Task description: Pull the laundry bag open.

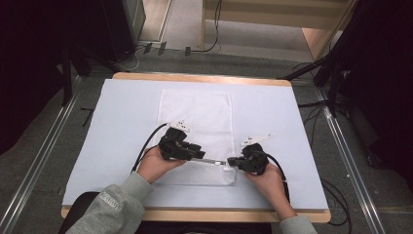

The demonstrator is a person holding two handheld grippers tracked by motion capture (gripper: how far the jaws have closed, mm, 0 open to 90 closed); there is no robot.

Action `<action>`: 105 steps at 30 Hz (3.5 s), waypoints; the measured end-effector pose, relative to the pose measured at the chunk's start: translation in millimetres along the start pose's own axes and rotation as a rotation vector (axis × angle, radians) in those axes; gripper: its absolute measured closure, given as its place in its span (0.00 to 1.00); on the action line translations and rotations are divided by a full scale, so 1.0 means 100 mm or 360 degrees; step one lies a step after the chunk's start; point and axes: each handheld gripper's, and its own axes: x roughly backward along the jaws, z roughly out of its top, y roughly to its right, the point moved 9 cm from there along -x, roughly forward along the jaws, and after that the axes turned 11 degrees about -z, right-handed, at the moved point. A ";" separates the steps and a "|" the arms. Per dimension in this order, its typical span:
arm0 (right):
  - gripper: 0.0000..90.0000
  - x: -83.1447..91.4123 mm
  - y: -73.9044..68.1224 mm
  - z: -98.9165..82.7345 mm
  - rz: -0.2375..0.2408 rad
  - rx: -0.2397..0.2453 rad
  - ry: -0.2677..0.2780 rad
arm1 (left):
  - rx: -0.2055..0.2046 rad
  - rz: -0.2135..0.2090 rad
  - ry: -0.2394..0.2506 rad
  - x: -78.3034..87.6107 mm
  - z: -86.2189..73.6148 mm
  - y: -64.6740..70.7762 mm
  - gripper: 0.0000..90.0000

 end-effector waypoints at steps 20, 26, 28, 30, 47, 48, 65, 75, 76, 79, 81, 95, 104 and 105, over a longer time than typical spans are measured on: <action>0.99 0.00 -0.02 -0.02 -0.0021 0.0103 0.0047 | 0.0037 -0.0062 -0.0105 -0.35 -0.06 0.02 0.85; 0.99 0.00 -0.02 -0.02 -0.0020 0.0095 0.0045 | 0.0038 -0.0077 -0.0103 -0.46 -0.05 0.04 0.89; 0.99 0.00 -0.02 -0.02 -0.0020 0.0101 0.0045 | 0.0037 -0.0081 -0.0103 -0.49 -0.05 0.05 0.89; 0.99 0.00 -0.02 -0.02 -0.0019 0.0099 0.0048 | 0.0046 -0.0076 -0.0105 -0.53 -0.05 0.04 0.89; 0.99 0.00 -0.02 -0.02 -0.0015 0.0097 0.0061 | 0.0052 -0.0059 -0.0107 -0.69 -0.08 -0.06 0.88; 0.99 0.00 -0.02 -0.02 -0.0015 0.0094 0.0062 | 0.0053 -0.0059 -0.0108 -0.69 -0.08 -0.06 0.88; 0.99 0.00 -0.02 -0.02 -0.0006 0.0082 0.0054 | 0.0049 -0.0085 -0.0154 -0.73 -0.10 0.03 0.89; 0.99 0.00 -0.02 -0.02 -0.0006 0.0085 0.0057 | 0.0031 -0.0083 -0.0147 -0.75 -0.10 0.01 0.96; 0.99 0.00 -0.02 -0.02 -0.0008 0.0087 0.0057 | 0.0032 -0.0089 -0.0147 -0.75 -0.10 0.01 0.97; 0.99 0.00 -0.02 -0.02 -0.0009 0.0086 0.0057 | 0.0041 -0.0103 -0.0139 -0.75 -0.09 0.00 0.96; 0.98 0.00 -0.02 -0.02 -0.0010 0.0088 0.0061 | 0.0032 -0.0094 -0.0136 -0.76 -0.09 0.00 0.96; 0.97 0.00 -0.03 -0.03 -0.0008 0.0123 0.0081 | 0.0078 -0.0136 -0.0125 -0.77 -0.08 0.00 0.98; 1.00 -0.01 -0.01 -0.04 -0.0002 0.0171 0.0110 | 0.0182 -0.0225 -0.0131 -0.73 -0.07 -0.01 0.98; 1.00 -0.01 -0.02 -0.04 -0.0006 0.0168 0.0109 | 0.0192 -0.0240 -0.0130 -0.72 -0.07 -0.01 0.98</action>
